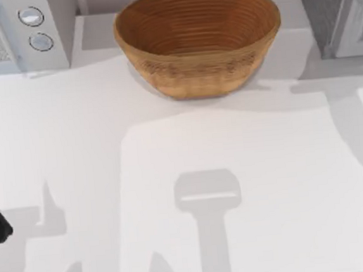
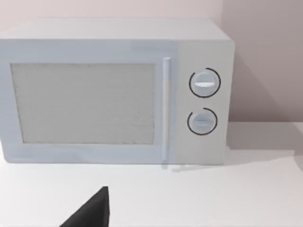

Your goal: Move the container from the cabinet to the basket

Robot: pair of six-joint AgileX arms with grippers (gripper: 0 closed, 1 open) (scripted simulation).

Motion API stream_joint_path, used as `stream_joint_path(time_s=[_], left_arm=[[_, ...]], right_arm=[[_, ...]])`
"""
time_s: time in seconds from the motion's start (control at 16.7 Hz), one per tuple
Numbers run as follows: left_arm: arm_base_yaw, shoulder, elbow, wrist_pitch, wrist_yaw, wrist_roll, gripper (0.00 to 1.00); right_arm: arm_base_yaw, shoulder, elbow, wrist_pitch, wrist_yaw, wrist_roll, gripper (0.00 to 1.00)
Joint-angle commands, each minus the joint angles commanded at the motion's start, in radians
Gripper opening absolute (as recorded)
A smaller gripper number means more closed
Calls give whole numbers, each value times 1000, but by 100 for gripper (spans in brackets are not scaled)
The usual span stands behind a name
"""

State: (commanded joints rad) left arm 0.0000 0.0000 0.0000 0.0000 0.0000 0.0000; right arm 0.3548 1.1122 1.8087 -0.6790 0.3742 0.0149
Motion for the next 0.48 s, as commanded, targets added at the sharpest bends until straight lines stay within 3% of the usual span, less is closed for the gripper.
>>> stream_joint_path(time_s=[0.48], left_arm=[[0, 0, 0, 0, 0, 0, 100]], right_arm=[[-151, -462, -827, 281, -152, -7, 0]])
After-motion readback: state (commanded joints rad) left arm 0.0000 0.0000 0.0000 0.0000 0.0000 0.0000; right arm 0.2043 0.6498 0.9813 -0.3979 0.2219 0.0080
